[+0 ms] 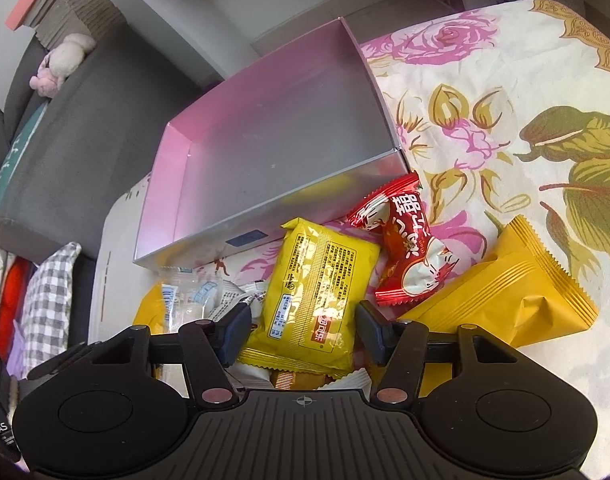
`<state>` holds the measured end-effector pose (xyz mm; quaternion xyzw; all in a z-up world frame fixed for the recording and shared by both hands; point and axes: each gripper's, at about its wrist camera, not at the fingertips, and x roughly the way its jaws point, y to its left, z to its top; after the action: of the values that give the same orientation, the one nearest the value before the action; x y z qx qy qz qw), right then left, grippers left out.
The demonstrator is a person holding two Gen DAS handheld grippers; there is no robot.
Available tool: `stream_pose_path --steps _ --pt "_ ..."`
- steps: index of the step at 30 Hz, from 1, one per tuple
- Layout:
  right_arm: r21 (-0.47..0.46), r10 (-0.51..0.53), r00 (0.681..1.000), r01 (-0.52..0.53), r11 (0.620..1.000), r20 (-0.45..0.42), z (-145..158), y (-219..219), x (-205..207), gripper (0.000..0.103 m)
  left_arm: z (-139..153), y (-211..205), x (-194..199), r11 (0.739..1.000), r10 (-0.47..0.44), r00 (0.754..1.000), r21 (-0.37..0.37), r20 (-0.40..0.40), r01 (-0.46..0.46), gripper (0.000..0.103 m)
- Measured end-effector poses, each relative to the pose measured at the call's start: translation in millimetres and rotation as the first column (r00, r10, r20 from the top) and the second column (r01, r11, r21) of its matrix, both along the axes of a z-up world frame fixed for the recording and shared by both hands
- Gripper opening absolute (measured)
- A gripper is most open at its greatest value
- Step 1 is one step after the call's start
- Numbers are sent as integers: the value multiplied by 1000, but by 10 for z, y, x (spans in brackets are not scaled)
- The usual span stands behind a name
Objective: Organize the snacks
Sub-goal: 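Grasp the yellow biscuit packet with the right tool while the left tool grasps a plain yellow packet, then carry both held yellow packets over the pink box with both tools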
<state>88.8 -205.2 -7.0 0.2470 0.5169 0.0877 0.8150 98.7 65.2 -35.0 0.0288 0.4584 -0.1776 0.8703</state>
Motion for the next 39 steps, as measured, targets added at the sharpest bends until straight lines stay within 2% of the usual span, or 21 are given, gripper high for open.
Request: stream_pose_path --steps 3,6,11,13,17,19,20,27,39 --pt "6 -1 1000 1 1000 2 -12 -11 -4 58 2 -30 -18 1000 -8 1000 17 19 8 62" --pt "1 3 1000 -3 1000 7 -19 -7 4 59 -19 -29 -5 1000 -8 1000 26 23 7 66" --pt "-35 31 999 -30 999 30 -33 69 15 62 -43 15 39 1000 18 1000 -9 0 -18 67" --pt "-45 42 998 -41 998 36 -37 87 17 64 -45 27 52 999 29 999 -41 -20 -29 59" --pt "-92 66 996 -61 994 59 -40 153 5 63 -29 5 45 998 57 998 -36 -29 -58 47" --pt "-114 59 996 -51 992 66 -41 172 -4 52 -14 3 32 997 69 997 -35 -29 -70 42" --pt "-116 53 996 -45 992 67 -45 169 -5 50 -5 9 26 996 75 997 -37 -30 -77 41" --pt "-66 -3 999 6 998 43 -18 73 -17 45 53 79 24 985 147 987 -81 -66 -152 37" --pt "-4 -55 994 56 998 98 298 -105 -98 45 315 105 -87 967 212 977 -137 -26 -214 36"
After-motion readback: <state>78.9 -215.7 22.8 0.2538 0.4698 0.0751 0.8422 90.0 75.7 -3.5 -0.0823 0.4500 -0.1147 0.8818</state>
